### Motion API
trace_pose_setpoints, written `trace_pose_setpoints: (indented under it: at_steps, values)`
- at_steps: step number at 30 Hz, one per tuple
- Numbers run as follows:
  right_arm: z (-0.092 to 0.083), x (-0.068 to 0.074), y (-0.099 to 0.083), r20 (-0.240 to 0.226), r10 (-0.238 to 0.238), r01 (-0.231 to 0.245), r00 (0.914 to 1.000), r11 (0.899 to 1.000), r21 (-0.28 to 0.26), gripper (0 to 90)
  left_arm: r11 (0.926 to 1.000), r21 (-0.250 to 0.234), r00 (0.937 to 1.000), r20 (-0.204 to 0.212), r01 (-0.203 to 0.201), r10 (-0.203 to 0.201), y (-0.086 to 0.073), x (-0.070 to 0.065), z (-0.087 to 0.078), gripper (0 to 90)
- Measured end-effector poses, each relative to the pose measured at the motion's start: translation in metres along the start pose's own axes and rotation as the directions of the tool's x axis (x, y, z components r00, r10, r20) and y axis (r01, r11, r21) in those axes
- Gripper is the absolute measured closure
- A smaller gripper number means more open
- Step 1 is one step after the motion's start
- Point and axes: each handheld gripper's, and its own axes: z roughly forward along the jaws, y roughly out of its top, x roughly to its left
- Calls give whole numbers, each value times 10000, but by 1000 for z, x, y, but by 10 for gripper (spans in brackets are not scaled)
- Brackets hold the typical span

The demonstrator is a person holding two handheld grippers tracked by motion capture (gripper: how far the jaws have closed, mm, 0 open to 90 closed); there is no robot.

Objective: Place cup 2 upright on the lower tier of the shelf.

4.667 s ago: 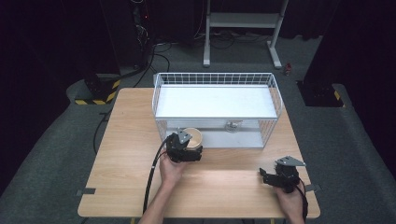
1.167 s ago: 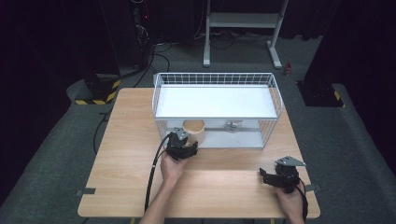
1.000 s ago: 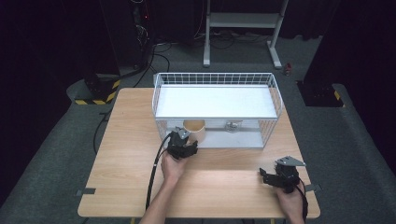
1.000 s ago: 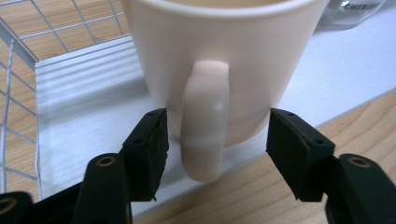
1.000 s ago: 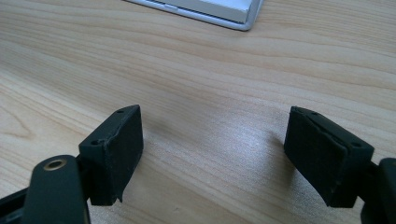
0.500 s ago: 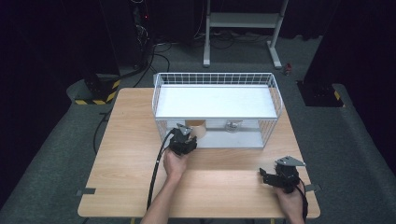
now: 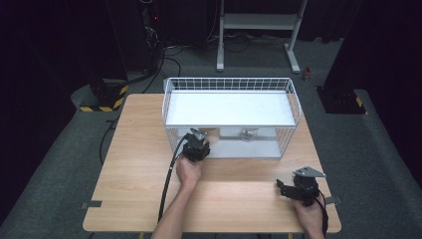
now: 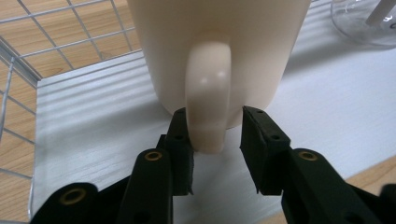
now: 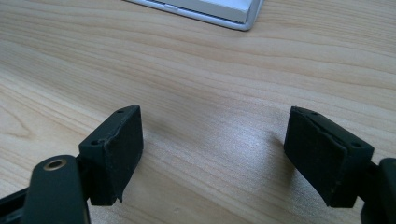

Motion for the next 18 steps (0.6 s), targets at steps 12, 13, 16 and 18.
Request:
trace_pose_setpoints:
  at_steps: [12,13,16,18]
  values:
    - [0,0,0,-4,7,-7,10000,10000,4,199,9997,52,9996,-113,257,-256,-1,5,6,692]
    - [0,0,0,-5,10,-10,10000,10000,6,199,9996,44,9996,-110,266,-266,-1,5,6,685]
    - [0,0,0,1,-3,3,10000,10000,-3,199,9997,-73,9996,147,242,-241,0,4,2,621]
    - [0,0,0,-4,11,-11,10000,10000,6,199,9995,-169,9994,238,252,-248,1,3,0,571]
